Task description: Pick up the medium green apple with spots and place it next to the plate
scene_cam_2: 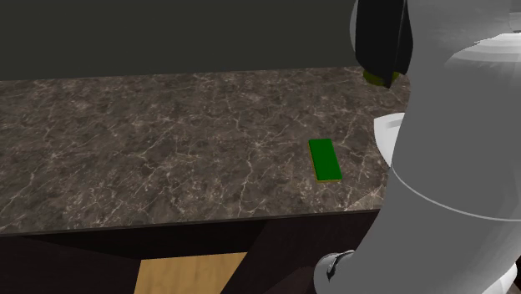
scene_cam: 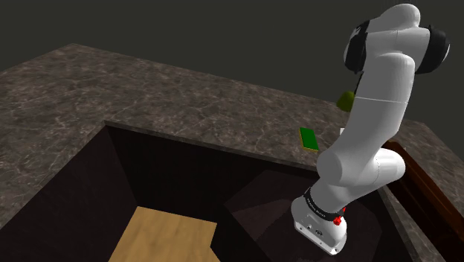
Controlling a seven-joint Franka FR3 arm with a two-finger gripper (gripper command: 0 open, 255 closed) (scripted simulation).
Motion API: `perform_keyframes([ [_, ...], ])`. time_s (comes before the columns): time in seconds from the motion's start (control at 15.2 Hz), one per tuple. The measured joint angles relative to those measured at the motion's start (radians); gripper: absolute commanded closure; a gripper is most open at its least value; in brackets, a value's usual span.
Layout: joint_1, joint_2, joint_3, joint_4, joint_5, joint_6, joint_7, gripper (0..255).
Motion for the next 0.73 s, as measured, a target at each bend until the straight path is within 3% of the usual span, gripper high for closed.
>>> perform_keyframes([
  [0.73,0.001,0.028,0.015,-0.081,0.022,0.102,-0.004,255],
])
